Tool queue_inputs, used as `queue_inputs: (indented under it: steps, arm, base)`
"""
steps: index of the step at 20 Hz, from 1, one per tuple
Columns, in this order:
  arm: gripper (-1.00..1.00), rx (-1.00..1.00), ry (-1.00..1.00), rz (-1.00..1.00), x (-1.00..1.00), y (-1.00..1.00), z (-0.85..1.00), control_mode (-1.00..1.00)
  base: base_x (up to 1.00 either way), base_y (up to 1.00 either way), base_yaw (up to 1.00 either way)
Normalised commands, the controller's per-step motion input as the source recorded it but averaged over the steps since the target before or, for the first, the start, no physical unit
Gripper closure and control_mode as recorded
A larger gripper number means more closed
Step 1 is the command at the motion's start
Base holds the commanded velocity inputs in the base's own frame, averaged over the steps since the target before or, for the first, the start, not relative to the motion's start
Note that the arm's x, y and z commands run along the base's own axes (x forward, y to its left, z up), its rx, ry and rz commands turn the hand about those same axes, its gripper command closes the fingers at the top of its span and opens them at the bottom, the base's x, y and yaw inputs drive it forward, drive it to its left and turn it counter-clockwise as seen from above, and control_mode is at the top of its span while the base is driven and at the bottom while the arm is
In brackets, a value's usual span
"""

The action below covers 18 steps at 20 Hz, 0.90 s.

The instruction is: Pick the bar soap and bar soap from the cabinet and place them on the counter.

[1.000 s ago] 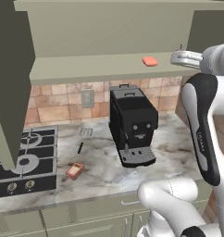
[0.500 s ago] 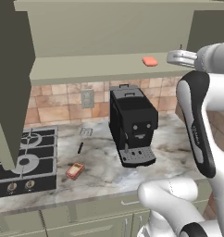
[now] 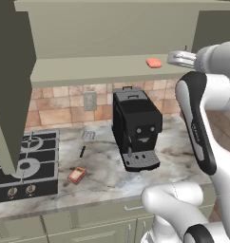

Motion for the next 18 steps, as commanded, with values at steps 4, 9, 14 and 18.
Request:
queue_inputs:
  steps: [4,9,14,18]
  arm:
    - [-1.0,0.0,0.0,0.0,0.2,0.0,-0.07,-1.0]
    - [-1.0,0.0,0.0,0.0,0.22,0.0,-0.09,-1.0]
    - [-1.0,0.0,0.0,0.0,0.17,0.0,0.0,-1.0]
    - [-1.0,0.0,0.01,0.0,0.16,0.0,0.0,-1.0]
  base:
    - [0.0,0.0,0.0]
    - [0.0,0.0,0.0]
    - [0.0,0.0,0.0]
    - [0.0,0.0,0.0]
